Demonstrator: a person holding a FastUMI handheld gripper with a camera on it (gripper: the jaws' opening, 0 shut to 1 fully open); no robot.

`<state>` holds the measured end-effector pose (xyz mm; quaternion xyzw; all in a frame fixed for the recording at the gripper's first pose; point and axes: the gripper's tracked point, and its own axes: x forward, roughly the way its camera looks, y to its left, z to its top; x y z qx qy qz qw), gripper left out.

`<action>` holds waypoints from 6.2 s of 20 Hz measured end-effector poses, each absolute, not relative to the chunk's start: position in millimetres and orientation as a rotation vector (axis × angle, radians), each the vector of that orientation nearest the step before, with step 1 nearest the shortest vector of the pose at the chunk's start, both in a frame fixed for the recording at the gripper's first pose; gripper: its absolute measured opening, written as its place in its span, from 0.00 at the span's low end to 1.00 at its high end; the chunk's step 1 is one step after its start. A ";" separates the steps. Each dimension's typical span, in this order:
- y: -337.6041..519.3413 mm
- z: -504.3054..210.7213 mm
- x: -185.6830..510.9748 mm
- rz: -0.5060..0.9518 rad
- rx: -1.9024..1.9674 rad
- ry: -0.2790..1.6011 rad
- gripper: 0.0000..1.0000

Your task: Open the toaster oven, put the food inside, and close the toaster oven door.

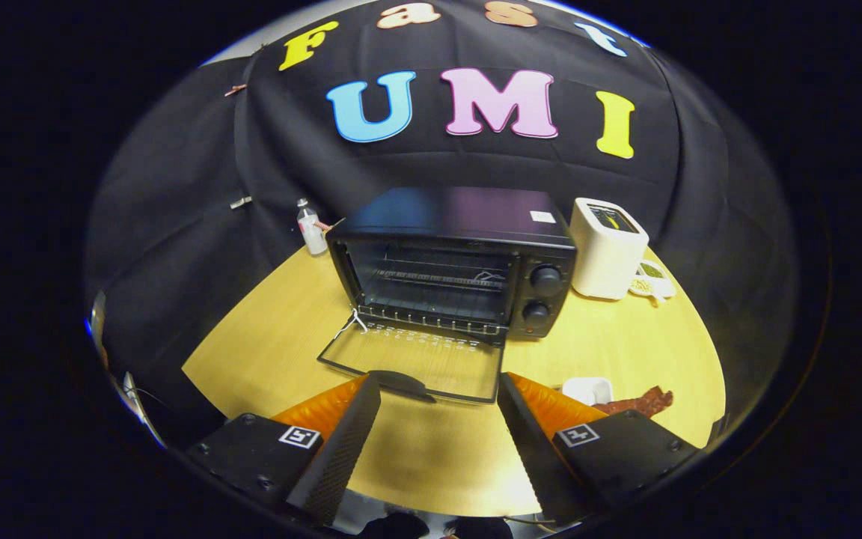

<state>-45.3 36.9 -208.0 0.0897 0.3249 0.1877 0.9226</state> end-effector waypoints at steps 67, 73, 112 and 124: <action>144.7 -293.4 155.8 0.262 0.593 0.496 0.30; 122.2 -289.3 152.9 0.200 0.477 0.457 0.70; 173.5 -379.8 -25.6 0.141 0.185 1.013 0.98; 164.7 -326.2 -19.5 0.161 0.268 0.917 0.97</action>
